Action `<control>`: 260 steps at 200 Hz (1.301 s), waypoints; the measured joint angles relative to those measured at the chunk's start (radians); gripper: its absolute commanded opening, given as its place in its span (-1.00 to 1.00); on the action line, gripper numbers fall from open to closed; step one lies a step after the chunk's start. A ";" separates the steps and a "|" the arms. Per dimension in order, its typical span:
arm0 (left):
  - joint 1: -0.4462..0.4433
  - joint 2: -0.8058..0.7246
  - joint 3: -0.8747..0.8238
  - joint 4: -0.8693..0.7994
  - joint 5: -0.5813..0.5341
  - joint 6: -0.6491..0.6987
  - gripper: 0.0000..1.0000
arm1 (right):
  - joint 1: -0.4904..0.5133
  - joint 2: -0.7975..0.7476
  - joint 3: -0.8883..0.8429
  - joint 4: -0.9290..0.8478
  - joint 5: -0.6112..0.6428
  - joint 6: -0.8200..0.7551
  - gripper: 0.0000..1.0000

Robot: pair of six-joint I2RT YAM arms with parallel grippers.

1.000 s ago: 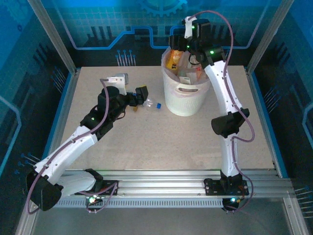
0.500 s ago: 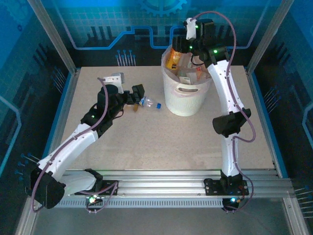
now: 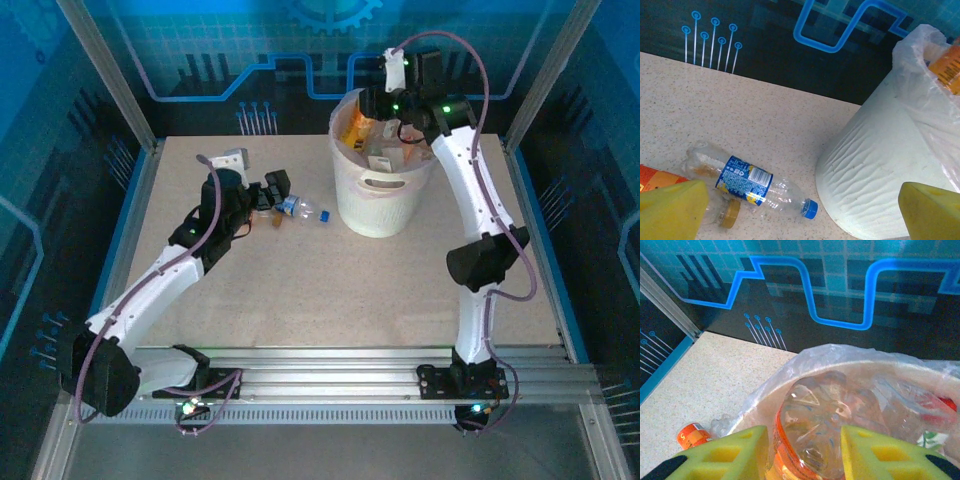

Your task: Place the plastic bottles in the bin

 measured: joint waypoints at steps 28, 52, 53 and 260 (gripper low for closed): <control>0.017 0.026 0.000 -0.004 -0.001 -0.024 0.98 | 0.000 -0.050 -0.093 0.026 0.018 0.000 -0.12; 0.031 0.053 0.000 -0.029 -0.011 -0.056 0.98 | 0.000 -0.077 -0.158 0.062 0.037 0.003 -0.06; 0.031 0.054 0.000 -0.031 -0.012 -0.058 0.98 | 0.000 -0.077 -0.160 0.063 0.038 0.003 -0.05; 0.223 0.415 0.047 -0.204 -0.093 -0.540 0.98 | 0.009 -0.156 -0.083 -0.137 0.064 0.035 0.99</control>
